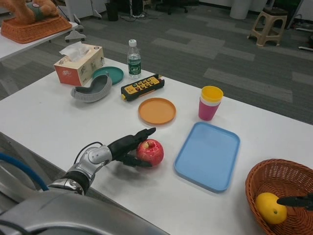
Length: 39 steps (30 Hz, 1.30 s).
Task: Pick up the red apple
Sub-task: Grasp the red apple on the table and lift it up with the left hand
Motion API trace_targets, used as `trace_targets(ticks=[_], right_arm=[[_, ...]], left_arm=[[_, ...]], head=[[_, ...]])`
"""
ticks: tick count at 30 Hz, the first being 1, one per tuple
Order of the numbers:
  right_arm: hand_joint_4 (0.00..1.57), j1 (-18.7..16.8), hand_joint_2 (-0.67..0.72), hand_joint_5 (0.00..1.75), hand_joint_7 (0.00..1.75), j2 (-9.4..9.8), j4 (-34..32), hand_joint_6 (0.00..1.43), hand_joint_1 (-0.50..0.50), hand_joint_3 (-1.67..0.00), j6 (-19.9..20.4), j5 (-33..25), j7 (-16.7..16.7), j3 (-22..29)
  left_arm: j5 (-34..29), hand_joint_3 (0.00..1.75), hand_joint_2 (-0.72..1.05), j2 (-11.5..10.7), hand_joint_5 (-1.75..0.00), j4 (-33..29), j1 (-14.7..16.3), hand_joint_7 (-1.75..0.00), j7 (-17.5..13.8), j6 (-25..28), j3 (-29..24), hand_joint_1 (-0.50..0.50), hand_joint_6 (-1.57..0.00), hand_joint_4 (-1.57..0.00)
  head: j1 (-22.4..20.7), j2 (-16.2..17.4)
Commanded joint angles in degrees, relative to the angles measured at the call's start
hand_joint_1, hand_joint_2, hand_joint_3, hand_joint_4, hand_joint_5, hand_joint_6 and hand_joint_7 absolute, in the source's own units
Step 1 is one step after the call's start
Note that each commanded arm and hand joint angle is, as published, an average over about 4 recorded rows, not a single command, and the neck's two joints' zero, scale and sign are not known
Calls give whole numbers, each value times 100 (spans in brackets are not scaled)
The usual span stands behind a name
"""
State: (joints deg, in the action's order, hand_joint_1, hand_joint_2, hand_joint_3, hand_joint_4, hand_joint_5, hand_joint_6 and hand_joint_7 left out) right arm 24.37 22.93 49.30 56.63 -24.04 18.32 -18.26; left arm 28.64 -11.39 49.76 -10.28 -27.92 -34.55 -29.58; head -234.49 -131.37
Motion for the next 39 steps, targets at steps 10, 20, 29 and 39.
trace_targets(ticks=[10,20,29,39], right_arm=[[0,-145,72,0,0,18,-184,0,-21,0,15,-57,14,75],[0,-204,72,0,0,1,-223,0,-21,0,15,-57,14,94],[0,-239,72,0,0,7,-247,0,-17,0,15,-65,14,103],[0,-261,72,0,0,10,-263,0,-17,0,15,-65,14,112]], left_arm=[[195,17,105,-298,-56,150,-40,-61,-622,1007,752,-36,-9,-52],[213,17,105,-324,-144,-468,-124,-117,-1022,2040,1121,48,-46,-121],[166,17,105,-337,-144,-1081,-132,-119,-1084,2224,1090,50,-52,-125],[-372,17,105,-249,-141,-1738,-106,-120,-1084,2207,814,50,-52,-122]], head=[[62,32],[113,11],[139,0],[203,-41]])
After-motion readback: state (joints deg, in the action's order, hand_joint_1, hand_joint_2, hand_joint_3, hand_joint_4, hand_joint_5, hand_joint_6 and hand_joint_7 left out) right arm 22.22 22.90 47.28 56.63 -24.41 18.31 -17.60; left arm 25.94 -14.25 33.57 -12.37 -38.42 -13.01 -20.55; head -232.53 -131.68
